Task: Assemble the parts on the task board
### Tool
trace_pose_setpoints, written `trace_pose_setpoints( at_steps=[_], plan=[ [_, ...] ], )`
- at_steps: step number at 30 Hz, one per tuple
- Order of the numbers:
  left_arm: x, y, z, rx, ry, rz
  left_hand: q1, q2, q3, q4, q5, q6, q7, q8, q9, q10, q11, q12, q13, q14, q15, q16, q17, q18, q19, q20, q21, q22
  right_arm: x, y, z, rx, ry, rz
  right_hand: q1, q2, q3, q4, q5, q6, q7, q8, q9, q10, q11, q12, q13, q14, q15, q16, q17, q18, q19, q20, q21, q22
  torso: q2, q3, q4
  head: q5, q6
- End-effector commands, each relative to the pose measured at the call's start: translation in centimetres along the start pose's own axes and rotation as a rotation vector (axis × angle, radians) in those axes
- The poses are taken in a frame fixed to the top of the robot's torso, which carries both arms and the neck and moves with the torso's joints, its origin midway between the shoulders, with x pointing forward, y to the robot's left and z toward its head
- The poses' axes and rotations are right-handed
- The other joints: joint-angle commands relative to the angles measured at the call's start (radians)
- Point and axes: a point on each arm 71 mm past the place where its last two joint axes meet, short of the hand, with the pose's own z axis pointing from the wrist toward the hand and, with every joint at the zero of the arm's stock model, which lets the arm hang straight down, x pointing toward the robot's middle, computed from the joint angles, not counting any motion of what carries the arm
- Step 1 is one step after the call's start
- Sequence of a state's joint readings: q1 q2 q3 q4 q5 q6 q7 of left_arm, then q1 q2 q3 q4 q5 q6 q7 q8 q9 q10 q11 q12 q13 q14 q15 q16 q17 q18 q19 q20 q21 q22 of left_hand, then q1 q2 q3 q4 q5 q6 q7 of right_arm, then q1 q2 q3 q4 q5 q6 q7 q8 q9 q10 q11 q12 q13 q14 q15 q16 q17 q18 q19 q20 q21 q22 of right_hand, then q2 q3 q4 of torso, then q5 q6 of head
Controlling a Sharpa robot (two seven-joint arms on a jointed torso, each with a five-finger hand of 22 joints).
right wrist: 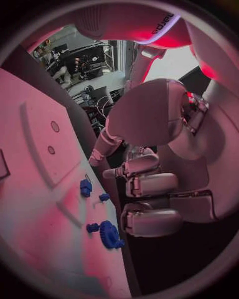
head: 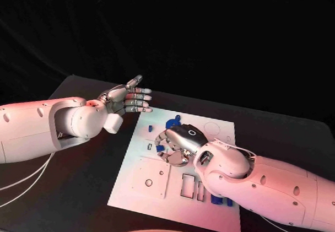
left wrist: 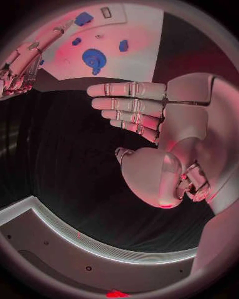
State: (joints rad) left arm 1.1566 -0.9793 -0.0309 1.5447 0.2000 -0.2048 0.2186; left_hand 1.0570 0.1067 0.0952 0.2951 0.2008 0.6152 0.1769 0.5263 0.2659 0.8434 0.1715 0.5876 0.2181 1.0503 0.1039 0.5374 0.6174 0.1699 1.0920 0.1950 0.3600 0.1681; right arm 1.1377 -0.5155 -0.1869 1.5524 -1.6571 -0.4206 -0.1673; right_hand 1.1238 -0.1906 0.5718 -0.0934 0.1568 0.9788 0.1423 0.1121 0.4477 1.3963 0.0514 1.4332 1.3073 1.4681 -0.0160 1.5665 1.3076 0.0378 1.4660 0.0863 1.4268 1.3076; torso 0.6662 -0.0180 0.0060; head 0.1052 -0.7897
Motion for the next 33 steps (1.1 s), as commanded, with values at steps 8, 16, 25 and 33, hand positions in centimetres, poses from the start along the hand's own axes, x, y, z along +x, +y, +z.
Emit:
trace_pose_setpoints(
  at_steps=[8,16,25,33],
  plan=[
    [0.6,-0.1,0.1,0.012,0.056,0.001,0.008,-0.003,-0.008,-0.001,0.003,-0.008,0.068,0.005,-0.003,-0.007,0.000,0.004,-0.003,-0.010,-0.001,0.006,0.000,0.012,0.006,-0.001,-0.006,-0.002,0.0,-0.7,0.9,0.028,0.003,-0.039,0.008,-0.024,-0.071,0.033,-0.016,-0.023,0.004,-0.007,-0.011,-0.011,0.016,-0.005,0.066,0.103,0.012,0.004,0.263,-0.001,0.025,0.014,-0.013,0.195,0.001,-0.0027,0.0011,0.000,-0.002],
    [0.8,-0.1,0.1,0.012,0.062,0.003,0.008,-0.003,-0.008,-0.001,0.003,-0.008,0.068,0.005,-0.003,-0.007,0.000,0.004,-0.003,-0.010,-0.001,0.006,0.000,0.012,0.006,-0.001,-0.006,-0.002,0.4,-0.9,1.8,0.039,0.051,-0.069,0.033,-0.019,-0.084,0.035,-0.016,-0.034,0.007,-0.010,-0.017,-0.015,0.018,-0.006,0.064,0.103,0.014,0.004,0.263,-0.001,0.025,0.016,-0.017,0.193,0.001,-0.0018,0.0032,-0.002,-0.003],
    [0.9,0.0,0.2,0.013,0.062,0.004,0.008,-0.004,-0.010,-0.001,0.002,-0.008,0.068,0.005,-0.003,-0.007,0.000,0.004,-0.004,-0.011,-0.001,0.006,0.000,0.012,0.006,-0.001,-0.007,-0.003,0.9,-0.9,2.3,0.031,0.096,-0.095,0.058,-0.015,-0.100,0.039,-0.014,-0.032,0.005,-0.006,-0.020,-0.015,0.017,-0.005,0.065,0.103,0.014,0.004,0.263,-0.001,0.026,0.016,-0.018,0.193,0.001,-0.0010,0.0015,0.000,-0.005],
    [0.9,0.0,0.2,0.013,0.063,0.004,0.008,-0.004,-0.010,-0.001,0.002,-0.008,0.068,0.005,-0.003,-0.007,0.000,0.004,-0.004,-0.011,-0.001,0.006,0.000,0.012,0.006,-0.001,-0.007,-0.003,1.2,-1.2,2.5,0.040,0.120,-0.116,0.073,-0.007,-0.100,0.039,0.000,-0.029,0.005,-0.002,-0.022,-0.013,0.016,-0.003,0.067,0.103,0.014,0.004,0.263,-0.001,0.027,0.016,-0.018,0.194,0.000,-0.0007,0.0011,0.002,-0.007]
  ],
)
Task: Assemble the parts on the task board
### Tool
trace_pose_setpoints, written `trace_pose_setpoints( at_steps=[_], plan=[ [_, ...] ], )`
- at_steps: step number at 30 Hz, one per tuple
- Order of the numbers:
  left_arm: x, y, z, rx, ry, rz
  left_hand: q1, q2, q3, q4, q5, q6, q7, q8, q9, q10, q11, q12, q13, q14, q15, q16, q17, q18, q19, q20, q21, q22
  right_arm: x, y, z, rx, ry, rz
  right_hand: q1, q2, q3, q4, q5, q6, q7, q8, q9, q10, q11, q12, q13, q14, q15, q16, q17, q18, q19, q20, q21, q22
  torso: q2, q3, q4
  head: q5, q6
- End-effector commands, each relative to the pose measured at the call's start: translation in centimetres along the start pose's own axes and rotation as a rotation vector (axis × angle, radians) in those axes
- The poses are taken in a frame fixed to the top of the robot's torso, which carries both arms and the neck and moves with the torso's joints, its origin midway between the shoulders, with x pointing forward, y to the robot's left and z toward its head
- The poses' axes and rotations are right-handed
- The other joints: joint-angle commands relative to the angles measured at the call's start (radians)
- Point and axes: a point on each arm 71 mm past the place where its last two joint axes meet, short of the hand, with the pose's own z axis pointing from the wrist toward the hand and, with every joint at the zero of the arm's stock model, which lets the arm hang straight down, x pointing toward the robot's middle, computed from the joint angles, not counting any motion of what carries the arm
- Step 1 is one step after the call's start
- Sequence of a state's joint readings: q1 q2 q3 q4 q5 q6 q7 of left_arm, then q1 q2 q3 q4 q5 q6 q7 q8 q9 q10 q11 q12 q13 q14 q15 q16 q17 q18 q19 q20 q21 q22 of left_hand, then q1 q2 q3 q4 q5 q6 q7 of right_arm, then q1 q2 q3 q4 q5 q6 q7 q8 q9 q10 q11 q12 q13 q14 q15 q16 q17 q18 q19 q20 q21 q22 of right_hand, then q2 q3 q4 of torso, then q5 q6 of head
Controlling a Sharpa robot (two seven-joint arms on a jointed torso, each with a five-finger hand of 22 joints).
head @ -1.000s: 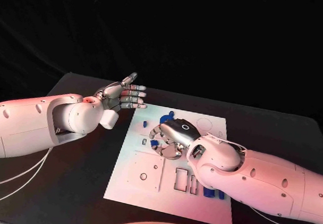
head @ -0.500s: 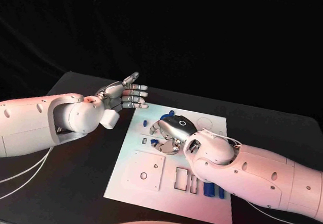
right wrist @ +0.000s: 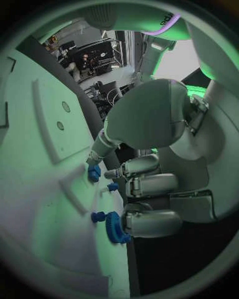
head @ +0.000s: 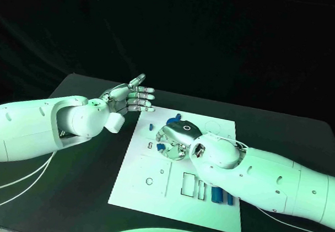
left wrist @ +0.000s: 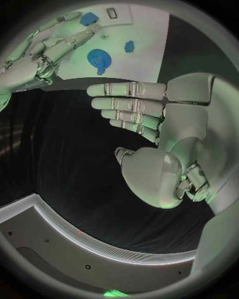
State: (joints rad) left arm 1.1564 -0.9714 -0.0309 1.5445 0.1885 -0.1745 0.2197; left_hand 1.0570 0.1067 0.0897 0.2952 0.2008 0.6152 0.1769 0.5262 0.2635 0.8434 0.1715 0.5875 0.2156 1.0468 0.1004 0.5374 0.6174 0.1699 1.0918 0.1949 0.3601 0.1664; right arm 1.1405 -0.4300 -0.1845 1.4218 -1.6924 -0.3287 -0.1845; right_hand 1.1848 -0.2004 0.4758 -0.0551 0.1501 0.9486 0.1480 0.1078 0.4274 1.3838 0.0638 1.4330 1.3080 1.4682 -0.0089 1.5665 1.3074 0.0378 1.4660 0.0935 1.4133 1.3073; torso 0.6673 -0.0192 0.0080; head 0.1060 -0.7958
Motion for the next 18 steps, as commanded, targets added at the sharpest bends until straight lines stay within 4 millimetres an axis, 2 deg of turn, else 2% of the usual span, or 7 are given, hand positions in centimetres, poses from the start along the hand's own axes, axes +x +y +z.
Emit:
trace_pose_setpoints(
  at_steps=[1,18],
  plan=[
    [0.32,-0.12,0.05,0.012,0.024,0.001,0.008,-0.004,-0.006,0.000,0.002,-0.008,0.068,0.006,-0.002,-0.008,0.000,0.004,-0.002,-0.008,0.002,0.007,0.000,0.012,0.006,0.000,-0.007,-0.001,0.37,-0.04,0.06,-0.001,0.043,-0.038,0.014,0.004,-0.004,0.001,0.009,0.002,-0.001,0.003,-0.002,0.000,0.004,-0.003,0.067,0.103,0.006,0.004,0.263,-0.001,0.027,0.009,-0.004,0.194,-0.001,0.0005,-0.0008,0.001,-0.001],
    [0.32,-0.11,0.08,0.010,0.023,0.001,0.008,-0.004,-0.006,0.000,0.002,-0.008,0.068,0.006,-0.002,-0.008,0.000,0.004,-0.002,-0.008,0.002,0.007,0.000,0.012,0.006,0.000,-0.007,-0.001,0.94,0.15,0.31,-0.004,0.063,-0.041,0.016,0.014,-0.006,0.011,0.010,0.019,-0.004,0.014,-0.002,0.005,0.001,0.001,0.071,0.103,0.004,0.004,0.263,-0.002,0.029,0.007,-0.002,0.196,-0.001,0.0001,-0.0010,0.000,-0.004]
  ],
)
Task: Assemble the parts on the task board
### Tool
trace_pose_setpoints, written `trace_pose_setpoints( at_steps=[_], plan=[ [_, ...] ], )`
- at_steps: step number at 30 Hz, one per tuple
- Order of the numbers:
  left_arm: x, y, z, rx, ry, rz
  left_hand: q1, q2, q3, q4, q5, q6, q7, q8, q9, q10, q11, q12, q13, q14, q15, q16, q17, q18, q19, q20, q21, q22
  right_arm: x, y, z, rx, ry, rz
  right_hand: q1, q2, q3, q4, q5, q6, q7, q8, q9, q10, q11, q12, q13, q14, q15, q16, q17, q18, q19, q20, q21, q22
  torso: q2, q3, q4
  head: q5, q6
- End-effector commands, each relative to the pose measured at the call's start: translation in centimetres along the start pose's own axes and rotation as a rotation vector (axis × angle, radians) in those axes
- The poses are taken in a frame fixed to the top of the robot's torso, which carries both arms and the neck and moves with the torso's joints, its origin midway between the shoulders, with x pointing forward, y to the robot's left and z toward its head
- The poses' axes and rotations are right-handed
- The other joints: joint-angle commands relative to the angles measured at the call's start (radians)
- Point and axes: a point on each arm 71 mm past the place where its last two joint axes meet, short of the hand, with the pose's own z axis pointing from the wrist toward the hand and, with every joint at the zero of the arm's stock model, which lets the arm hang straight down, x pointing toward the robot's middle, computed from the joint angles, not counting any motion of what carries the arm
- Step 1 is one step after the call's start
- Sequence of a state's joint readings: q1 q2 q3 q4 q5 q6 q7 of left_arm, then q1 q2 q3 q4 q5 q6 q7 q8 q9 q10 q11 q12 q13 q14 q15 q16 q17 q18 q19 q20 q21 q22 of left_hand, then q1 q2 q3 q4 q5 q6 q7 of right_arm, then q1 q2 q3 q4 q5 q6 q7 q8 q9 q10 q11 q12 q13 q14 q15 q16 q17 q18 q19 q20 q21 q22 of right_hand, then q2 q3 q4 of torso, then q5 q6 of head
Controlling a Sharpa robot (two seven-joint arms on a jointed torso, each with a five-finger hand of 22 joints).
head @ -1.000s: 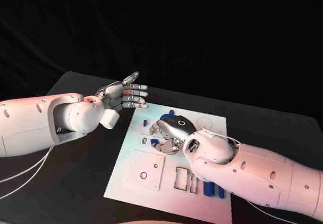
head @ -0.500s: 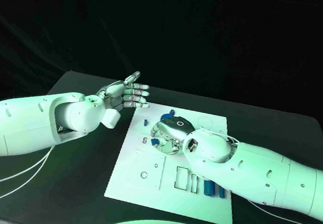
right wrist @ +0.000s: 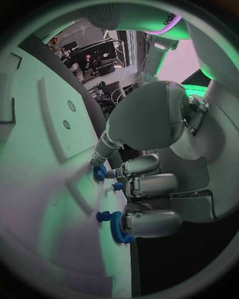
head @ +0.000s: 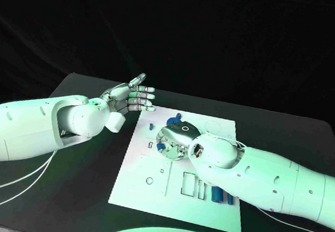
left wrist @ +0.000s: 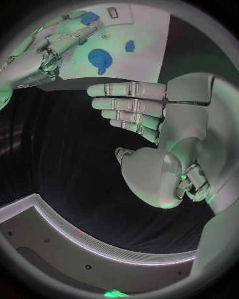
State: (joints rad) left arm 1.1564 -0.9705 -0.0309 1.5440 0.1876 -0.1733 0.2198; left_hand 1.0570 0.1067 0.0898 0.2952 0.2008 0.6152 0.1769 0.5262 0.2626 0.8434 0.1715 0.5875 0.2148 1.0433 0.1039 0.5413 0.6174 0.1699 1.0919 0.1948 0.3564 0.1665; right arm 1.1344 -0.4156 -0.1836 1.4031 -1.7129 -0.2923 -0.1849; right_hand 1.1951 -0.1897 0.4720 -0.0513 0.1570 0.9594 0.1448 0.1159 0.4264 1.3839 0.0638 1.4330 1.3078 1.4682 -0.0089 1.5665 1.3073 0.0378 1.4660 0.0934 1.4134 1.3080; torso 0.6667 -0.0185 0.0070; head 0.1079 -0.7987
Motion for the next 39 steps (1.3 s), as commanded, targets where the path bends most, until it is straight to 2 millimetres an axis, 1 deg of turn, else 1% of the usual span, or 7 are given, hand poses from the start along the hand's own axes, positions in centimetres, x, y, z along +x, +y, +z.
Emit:
trace_pose_setpoints(
  at_steps=[1,14,23,28,32,36,39],
  plan=[
    [0.28,-0.11,0.05,0.009,0.021,0.000,0.008,-0.004,-0.006,0.000,0.002,-0.008,0.068,0.006,-0.001,-0.008,0.000,0.004,-0.001,-0.005,-0.001,0.003,0.000,0.012,0.006,0.000,-0.004,-0.001,0.42,0.07,-0.01,0.000,0.029,-0.014,0.003,0.003,-0.004,0.009,0.003,0.009,-0.001,0.007,-0.001,0.005,0.001,0.001,0.071,0.103,0.004,0.004,0.263,-0.002,0.030,0.007,-0.001,0.195,0.000,-0.0006,-0.0001,-0.003,-0.001],
    [0.23,-0.12,0.02,0.008,0.019,0.001,0.008,-0.004,-0.006,0.000,0.002,-0.008,0.068,0.006,-0.001,-0.008,0.000,0.004,-0.001,-0.005,-0.001,0.003,0.000,0.012,0.006,0.000,-0.004,-0.001,0.59,-0.01,0.14,0.014,0.047,-0.012,0.001,0.009,-0.004,0.017,0.008,0.010,-0.002,0.009,-0.003,0.006,0.000,0.001,0.071,0.103,0.003,0.004,0.263,-0.002,0.030,0.006,-0.002,0.195,0.001,-0.0007,0.0006,-0.004,-0.003],
    [0.20,-0.10,0.05,0.006,0.016,0.002,0.008,-0.003,-0.009,0.000,0.001,-0.009,0.068,0.008,-0.003,-0.009,0.001,0.005,-0.002,-0.006,-0.001,0.006,0.000,0.012,0.007,0.000,-0.005,-0.003,0.88,-0.12,0.23,0.015,0.079,-0.020,0.001,0.009,-0.004,0.018,0.008,0.009,-0.002,0.008,-0.004,0.005,0.000,0.000,0.070,0.103,0.003,0.004,0.263,-0.001,0.028,0.006,-0.005,0.194,0.000,-0.0010,-0.0005,-0.003,-0.006],
    [0.17,-0.10,0.05,0.006,0.015,0.002,0.008,-0.002,-0.010,-0.001,0.001,-0.010,0.069,0.009,-0.003,-0.009,0.001,0.005,-0.003,-0.007,-0.001,0.007,-0.001,0.012,0.007,0.000,-0.006,-0.003,1.04,-0.20,0.20,0.015,0.099,-0.024,0.002,0.014,-0.004,0.022,0.009,0.015,-0.004,0.012,-0.004,0.007,-0.002,0.001,0.072,0.103,0.002,0.004,0.263,-0.001,0.028,0.005,-0.006,0.194,-0.001,-0.0006,-0.0009,-0.003,-0.007],
    [0.15,-0.10,0.04,0.005,0.013,0.003,0.008,-0.002,-0.010,-0.001,0.001,-0.010,0.069,0.009,-0.003,-0.009,0.001,0.005,-0.003,-0.007,-0.001,0.007,-0.001,0.012,0.007,0.000,-0.006,-0.003,1.16,-0.29,0.17,0.017,0.114,-0.028,0.008,0.030,0.003,0.032,0.022,0.037,-0.013,0.027,-0.003,0.012,-0.009,0.004,0.075,0.103,-0.004,0.004,0.263,-0.001,0.030,0.001,-0.004,0.195,-0.001,-0.0004,-0.0010,-0.003,-0.007],
    [0.13,-0.10,0.04,0.004,0.012,0.003,0.008,-0.002,-0.010,-0.001,0.001,-0.010,0.069,0.009,-0.003,-0.009,0.001,0.005,-0.003,-0.007,-0.001,0.007,-0.001,0.012,0.007,0.000,-0.006,-0.003,1.20,-0.34,0.15,0.020,0.119,-0.031,0.014,0.047,0.014,0.041,0.024,0.057,-0.022,0.043,-0.001,0.016,-0.017,0.005,0.077,0.103,-0.011,0.004,0.263,-0.002,0.032,-0.004,-0.002,0.197,-0.001,-0.0001,-0.0015,-0.004,-0.006],
    [0.12,-0.09,0.04,0.004,0.011,0.003,0.008,-0.002,-0.010,-0.001,0.001,-0.010,0.069,0.009,-0.003,-0.009,0.001,0.005,-0.003,-0.007,-0.001,0.007,-0.001,0.012,0.007,0.000,-0.006,-0.003,1.13,-0.32,0.15,0.023,0.110,-0.035,0.015,0.054,0.017,0.045,0.023,0.063,-0.025,0.049,0.000,0.018,-0.020,0.006,0.078,0.103,-0.013,0.004,0.263,-0.002,0.033,-0.007,-0.001,0.197,-0.001,0.0002,-0.0012,-0.005,-0.006]
  ],
)
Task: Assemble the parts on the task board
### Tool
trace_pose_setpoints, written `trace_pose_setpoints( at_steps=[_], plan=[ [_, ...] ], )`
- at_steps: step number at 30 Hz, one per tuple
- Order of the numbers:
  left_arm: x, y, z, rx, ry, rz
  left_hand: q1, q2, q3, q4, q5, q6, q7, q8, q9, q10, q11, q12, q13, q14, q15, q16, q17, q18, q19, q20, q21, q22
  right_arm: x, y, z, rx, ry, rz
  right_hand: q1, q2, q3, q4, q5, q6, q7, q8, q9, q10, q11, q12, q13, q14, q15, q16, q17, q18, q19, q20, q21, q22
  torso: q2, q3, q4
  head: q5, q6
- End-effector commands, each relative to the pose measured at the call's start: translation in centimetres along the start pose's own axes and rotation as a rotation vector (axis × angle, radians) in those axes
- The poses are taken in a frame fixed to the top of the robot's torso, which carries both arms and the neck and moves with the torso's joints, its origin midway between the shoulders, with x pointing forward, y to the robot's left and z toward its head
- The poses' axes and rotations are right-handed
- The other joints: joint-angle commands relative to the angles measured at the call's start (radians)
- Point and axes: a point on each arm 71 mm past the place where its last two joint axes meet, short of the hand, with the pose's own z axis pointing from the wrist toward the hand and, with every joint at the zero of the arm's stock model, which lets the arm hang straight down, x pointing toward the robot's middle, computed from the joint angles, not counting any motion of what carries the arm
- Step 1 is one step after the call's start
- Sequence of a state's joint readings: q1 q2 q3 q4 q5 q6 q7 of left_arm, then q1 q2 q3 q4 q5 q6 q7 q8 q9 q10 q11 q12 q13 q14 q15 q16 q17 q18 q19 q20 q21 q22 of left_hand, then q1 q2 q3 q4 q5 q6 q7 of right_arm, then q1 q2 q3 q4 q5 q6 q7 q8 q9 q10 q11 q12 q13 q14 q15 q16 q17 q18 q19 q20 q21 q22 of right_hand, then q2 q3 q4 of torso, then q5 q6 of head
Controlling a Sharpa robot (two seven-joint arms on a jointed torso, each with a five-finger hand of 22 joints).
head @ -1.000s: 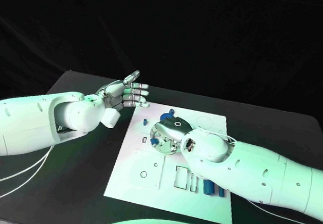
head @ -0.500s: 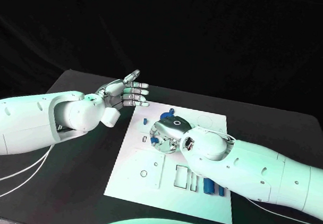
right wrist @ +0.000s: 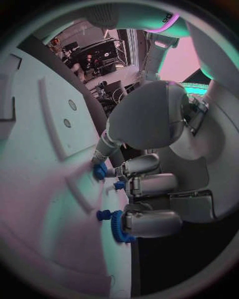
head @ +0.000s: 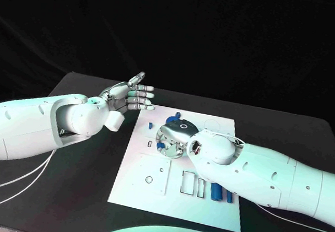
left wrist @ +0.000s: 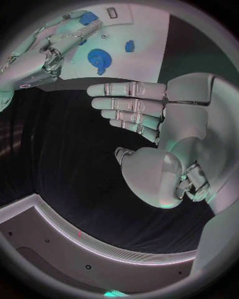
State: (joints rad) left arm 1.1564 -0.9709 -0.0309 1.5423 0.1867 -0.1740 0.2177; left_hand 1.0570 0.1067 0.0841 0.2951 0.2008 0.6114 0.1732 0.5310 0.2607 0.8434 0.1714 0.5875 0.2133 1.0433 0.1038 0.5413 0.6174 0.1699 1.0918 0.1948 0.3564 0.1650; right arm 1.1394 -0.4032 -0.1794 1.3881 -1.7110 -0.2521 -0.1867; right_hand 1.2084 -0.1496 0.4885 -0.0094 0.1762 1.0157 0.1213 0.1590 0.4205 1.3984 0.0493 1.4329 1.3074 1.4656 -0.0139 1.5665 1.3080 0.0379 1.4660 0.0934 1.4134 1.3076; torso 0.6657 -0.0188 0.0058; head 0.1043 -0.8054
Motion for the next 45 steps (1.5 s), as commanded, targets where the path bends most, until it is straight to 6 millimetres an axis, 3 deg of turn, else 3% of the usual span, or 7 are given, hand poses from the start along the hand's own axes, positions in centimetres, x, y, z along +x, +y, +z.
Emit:
trace_pose_setpoints(
  at_steps=[1,16,24,36,40,42,45],
  plan=[
    [0.2,-0.1,0.0,0.005,0.013,0.002,0.008,-0.002,-0.004,-0.001,0.001,-0.006,0.072,0.004,-0.002,-0.009,0.001,0.006,-0.001,-0.007,-0.001,0.007,-0.001,0.012,0.007,0.000,-0.006,-0.001,1.2,-0.2,-0.2,0.019,0.070,-0.025,0.000,0.017,0.002,0.009,0.001,0.013,-0.005,0.012,0.007,0.006,-0.008,0.007,0.080,0.105,-0.011,0.004,0.262,-0.003,0.034,-0.009,0.002,0.199,0.000,0.0003,0.0004,-0.002,0.001],
    [0.2,-0.1,0.0,0.009,0.014,0.006,0.011,-0.001,-0.005,-0.001,0.002,-0.006,0.072,0.006,-0.003,-0.010,0.001,0.007,-0.003,-0.008,-0.001,0.009,-0.001,0.012,0.008,0.000,-0.007,-0.002,-0.6,0.6,-1.4,-0.038,-0.166,0.035,-0.009,0.017,0.013,0.035,0.078,0.032,-0.017,0.044,0.017,0.045,-0.021,0.030,0.113,0.105,-0.023,0.004,0.261,-0.017,0.064,-0.022,0.063,0.225,-0.002,0.0005,0.0010,-0.006,0.011],
    [0.2,-0.1,0.0,0.009,0.021,0.006,0.023,-0.002,-0.008,-0.002,0.002,-0.005,0.071,0.010,-0.006,-0.006,-0.001,0.011,-0.004,-0.005,-0.003,0.016,-0.001,0.013,0.013,-0.001,-0.007,-0.003,-2.1,0.2,-4.0,-0.077,-0.304,0.115,-0.014,0.015,0.012,0.041,0.083,0.033,-0.017,0.047,0.018,0.050,-0.021,0.034,0.118,0.105,-0.024,0.004,0.262,-0.020,0.071,-0.023,0.077,0.231,-0.003,0.0010,-0.0020,-0.006,0.022],
    [0.5,0.8,-0.4,-0.024,0.049,0.058,0.061,0.006,-0.062,-0.002,0.001,0.048,0.040,0.039,-0.047,0.045,-0.033,0.069,0.004,0.076,-0.037,0.236,0.073,0.012,0.107,-0.039,0.093,0.053,-4.0,-1.9,-8.7,-0.112,-0.500,0.284,-0.021,0.010,0.010,0.049,0.084,0.035,-0.019,0.050,0.019,0.052,-0.022,0.035,0.120,0.105,-0.025,0.004,0.263,-0.022,0.074,-0.024,0.085,0.235,-0.014,0.0108,-0.0121,0.003,0.046],
    [1.0,1.5,-0.5,-0.059,0.064,0.101,0.066,0.017,-0.093,-0.002,-0.002,0.089,0.018,0.025,-0.069,0.115,-0.059,0.163,0.062,0.145,-0.063,0.423,0.174,0.010,0.138,-0.065,0.215,0.134,-4.5,-2.5,-9.8,-0.118,-0.566,0.340,-0.022,0.009,0.009,0.050,0.084,0.034,-0.019,0.050,0.019,0.053,-0.022,0.035,0.121,0.105,-0.025,0.004,0.263,-0.022,0.075,-0.024,0.086,0.235,-0.018,0.0150,-0.0151,0.004,0.054],
    [1.3,2.0,-0.5,-0.083,0.075,0.122,0.063,0.025,-0.114,-0.001,-0.002,0.107,0.007,0.013,-0.082,0.141,-0.068,0.233,0.108,0.244,-0.072,0.610,0.357,0.004,0.145,-0.074,0.320,0.219,-4.7,-2.7,-10.2,-0.118,-0.592,0.363,-0.022,0.008,0.009,0.050,0.084,0.034,-0.018,0.050,0.019,0.052,-0.022,0.034,0.120,0.105,-0.025,0.004,0.263,-0.022,0.076,-0.024,0.089,0.236,-0.020,0.0167,-0.0162,0.004,0.058],
    [2.0,3.2,-0.4,-0.142,0.101,0.157,0.029,0.065,-0.162,-0.001,-0.001,0.136,0.001,-0.010,-0.102,0.173,-0.079,0.361,0.200,0.362,-0.082,0.812,0.576,-0.037,0.198,-0.084,0.676,0.613,-5.0,-2.9,-10.7,-0.112,-0.624,0.387,-0.023,0.007,0.008,0.051,0.085,0.033,-0.018,0.050,0.019,0.050,-0.022,0.032,0.117,0.105,-0.025,0.004,0.263,-0.023,0.076,-0.024,0.089,0.237,-0.024,0.0191,-0.0173,0.003,0.064]
  ],
)
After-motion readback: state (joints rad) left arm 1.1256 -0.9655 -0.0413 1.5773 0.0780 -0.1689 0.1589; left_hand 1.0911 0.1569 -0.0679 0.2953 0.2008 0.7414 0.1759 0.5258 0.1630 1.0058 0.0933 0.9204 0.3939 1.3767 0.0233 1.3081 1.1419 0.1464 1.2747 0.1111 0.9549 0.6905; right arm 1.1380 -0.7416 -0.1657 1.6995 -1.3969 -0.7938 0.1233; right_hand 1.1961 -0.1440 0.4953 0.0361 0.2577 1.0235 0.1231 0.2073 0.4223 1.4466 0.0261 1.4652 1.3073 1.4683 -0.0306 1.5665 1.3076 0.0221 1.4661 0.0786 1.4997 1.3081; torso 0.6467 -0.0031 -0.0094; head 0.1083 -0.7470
